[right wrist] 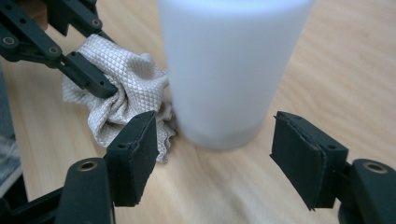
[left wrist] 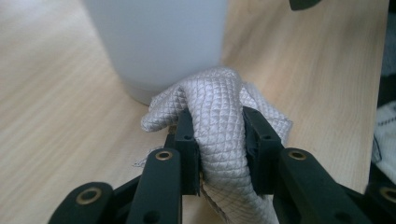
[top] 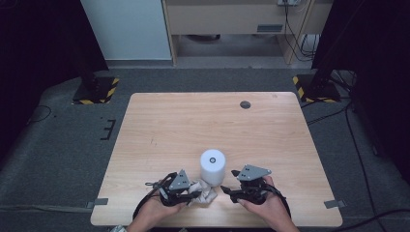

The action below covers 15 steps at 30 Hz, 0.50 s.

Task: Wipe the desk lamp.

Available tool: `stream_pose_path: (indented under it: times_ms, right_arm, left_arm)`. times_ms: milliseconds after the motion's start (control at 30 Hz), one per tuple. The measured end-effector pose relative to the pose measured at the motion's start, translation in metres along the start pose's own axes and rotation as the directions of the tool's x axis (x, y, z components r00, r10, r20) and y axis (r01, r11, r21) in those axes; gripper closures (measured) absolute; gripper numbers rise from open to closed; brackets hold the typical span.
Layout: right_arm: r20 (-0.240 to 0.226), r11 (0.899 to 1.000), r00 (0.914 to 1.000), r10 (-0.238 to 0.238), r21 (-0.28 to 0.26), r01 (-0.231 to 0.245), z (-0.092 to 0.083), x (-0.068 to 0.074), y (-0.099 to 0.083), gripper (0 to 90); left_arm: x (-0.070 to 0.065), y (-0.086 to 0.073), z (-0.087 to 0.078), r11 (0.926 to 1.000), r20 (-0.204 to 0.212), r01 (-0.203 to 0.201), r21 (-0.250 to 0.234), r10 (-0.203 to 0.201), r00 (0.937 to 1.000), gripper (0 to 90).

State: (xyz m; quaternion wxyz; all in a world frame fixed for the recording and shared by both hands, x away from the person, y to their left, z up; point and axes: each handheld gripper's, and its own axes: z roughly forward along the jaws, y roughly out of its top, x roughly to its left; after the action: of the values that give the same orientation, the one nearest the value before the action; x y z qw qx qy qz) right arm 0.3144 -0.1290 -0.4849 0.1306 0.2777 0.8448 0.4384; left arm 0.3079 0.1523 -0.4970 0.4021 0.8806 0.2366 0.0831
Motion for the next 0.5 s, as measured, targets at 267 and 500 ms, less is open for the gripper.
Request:
stream_pose_path:
  times_ms: [267,500]
  right_arm:
    - [0.022,0.998,0.9998,0.001,-0.068,0.001,0.008,-0.004,0.026,12.7]
    - [-0.006,0.997,0.9999,-0.014,-0.075,0.014,0.02,-0.011,0.039,4.7]
  left_arm:
    - [0.016,-0.001,-0.031,0.9888,-0.076,0.058,-0.138,-0.069,0.9947,70.2]
    - [0.032,0.004,-0.039,0.9804,-0.114,0.07,-0.184,-0.092,0.9892,70.3]
